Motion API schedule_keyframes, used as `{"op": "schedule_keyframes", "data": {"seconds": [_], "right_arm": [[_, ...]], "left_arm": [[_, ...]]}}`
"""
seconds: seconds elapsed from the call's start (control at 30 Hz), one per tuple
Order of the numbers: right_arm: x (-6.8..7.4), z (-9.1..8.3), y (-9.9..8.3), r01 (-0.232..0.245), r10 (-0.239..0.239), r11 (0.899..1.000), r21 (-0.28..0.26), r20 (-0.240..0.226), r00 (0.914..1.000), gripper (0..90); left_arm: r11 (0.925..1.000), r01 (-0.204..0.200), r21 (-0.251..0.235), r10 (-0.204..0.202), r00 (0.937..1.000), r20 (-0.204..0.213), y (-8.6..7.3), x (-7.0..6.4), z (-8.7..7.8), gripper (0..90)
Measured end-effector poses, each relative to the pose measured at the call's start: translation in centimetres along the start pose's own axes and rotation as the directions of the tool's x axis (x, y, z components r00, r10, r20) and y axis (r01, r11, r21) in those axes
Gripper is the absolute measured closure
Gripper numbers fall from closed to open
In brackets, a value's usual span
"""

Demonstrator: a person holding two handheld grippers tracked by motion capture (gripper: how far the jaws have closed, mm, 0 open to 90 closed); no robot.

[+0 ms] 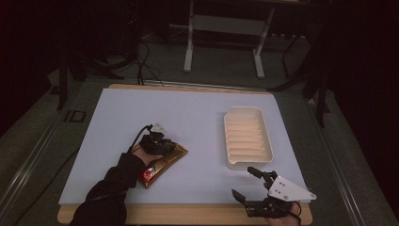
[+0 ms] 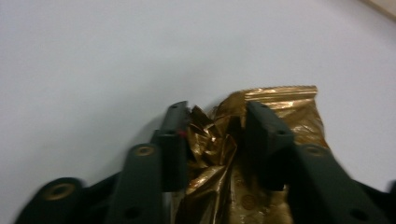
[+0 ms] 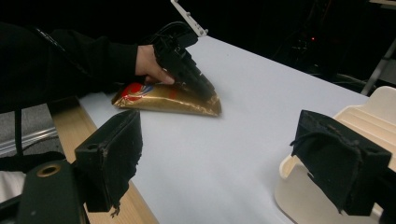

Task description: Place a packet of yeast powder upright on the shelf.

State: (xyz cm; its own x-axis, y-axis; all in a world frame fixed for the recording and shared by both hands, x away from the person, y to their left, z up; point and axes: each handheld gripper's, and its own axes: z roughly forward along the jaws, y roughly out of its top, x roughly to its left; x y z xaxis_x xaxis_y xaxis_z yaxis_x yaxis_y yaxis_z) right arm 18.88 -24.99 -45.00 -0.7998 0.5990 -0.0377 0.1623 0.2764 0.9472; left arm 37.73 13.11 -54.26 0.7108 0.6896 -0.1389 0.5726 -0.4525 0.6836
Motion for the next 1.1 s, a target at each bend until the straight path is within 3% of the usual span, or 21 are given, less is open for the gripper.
{"op": "schedule_keyframes", "data": {"seconds": [0.13, 0.27, 0.53, 0.73, 0.8, 0.93, 1.1], "right_arm": [[-0.1, 0.1, 0.0, 0.000, 0.000, 1.000, 0.002, -0.001, 1.0000, 15.5], [0.0, 0.0, 0.0, -0.001, 0.001, 1.000, 0.003, 0.000, 1.0000, 15.5], [-0.1, 0.0, 0.0, -0.002, 0.002, 1.000, -0.003, 0.002, 1.0000, 15.7], [-0.2, -0.1, 0.1, -0.005, 0.005, 1.000, -0.005, 0.004, 1.0000, 15.7], [-0.2, -0.1, 0.1, -0.003, 0.003, 1.000, -0.005, 0.005, 1.0000, 15.7], [-0.3, -0.1, 0.1, -0.006, 0.006, 1.000, -0.004, 0.006, 1.0000, 15.7], [-0.2, -0.1, 0.1, -0.006, 0.006, 1.000, -0.008, 0.008, 0.9999, 15.7]], "left_arm": [[0.9994, -0.027, 0.020, 0.027, 0.9990, -0.034, 0.2, -0.4, 0.1, 80.4], [0.9996, -0.018, 0.020, 0.019, 0.9994, -0.029, 0.3, -0.4, -0.1, 87.1], [0.9991, -0.008, -0.041, 0.006, 0.9990, -0.044, 1.1, -0.7, -2.4, 88.6], [0.9953, -0.001, -0.097, -0.005, 0.9979, -0.064, 1.4, -1.0, -4.2, 88.7], [0.9937, -0.007, -0.112, -0.003, 0.9962, -0.087, 1.5, -1.2, -4.8, 88.6], [0.9913, -0.003, -0.131, -0.009, 0.9960, -0.089, 1.6, -1.3, -5.3, 88.7], [0.9815, 0.002, -0.191, -0.019, 0.9962, -0.085, 2.1, -1.9, -7.4, 88.9]]}}
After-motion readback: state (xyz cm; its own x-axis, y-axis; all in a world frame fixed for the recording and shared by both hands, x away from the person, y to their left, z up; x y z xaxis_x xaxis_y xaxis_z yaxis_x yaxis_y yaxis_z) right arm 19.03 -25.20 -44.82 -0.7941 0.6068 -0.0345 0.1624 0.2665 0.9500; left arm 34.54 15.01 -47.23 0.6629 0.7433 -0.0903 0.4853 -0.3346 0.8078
